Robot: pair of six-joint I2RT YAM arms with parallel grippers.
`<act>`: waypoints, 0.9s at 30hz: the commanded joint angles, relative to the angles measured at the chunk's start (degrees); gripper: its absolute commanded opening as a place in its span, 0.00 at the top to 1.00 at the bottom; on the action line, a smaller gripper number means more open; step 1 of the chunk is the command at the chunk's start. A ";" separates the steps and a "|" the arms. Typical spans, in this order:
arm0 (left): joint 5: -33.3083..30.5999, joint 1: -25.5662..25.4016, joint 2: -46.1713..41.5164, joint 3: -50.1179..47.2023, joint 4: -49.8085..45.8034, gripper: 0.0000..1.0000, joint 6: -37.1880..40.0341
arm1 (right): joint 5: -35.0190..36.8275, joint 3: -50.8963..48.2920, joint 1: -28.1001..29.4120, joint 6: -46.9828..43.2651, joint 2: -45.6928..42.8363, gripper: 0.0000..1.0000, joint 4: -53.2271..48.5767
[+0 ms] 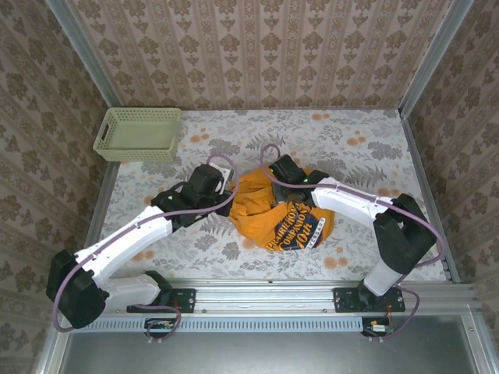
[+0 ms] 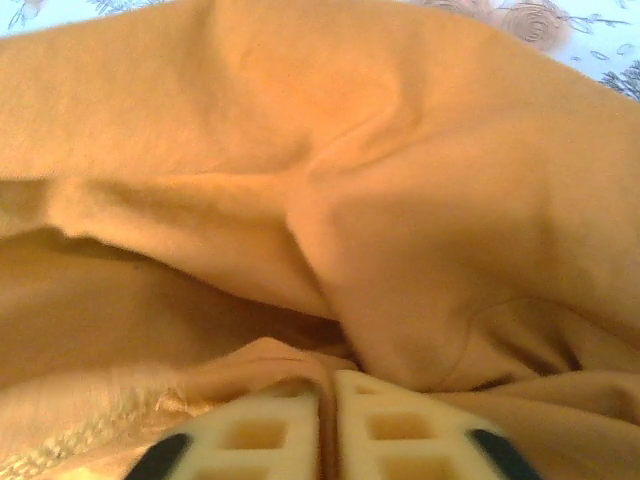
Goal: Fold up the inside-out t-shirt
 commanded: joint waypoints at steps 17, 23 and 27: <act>3.08 8.25 10.19 20.42 -0.01 0.94 -1.62 | 15.94 2.48 8.98 -11.19 -34.89 1.00 -5.21; 2.09 13.70 9.58 2.75 -2.00 0.78 -5.25 | 2.08 -15.09 15.99 0.34 -24.66 1.00 9.58; 1.36 16.54 4.28 -5.31 -2.92 0.61 -6.89 | -2.50 -14.46 21.69 2.47 -15.82 0.82 12.42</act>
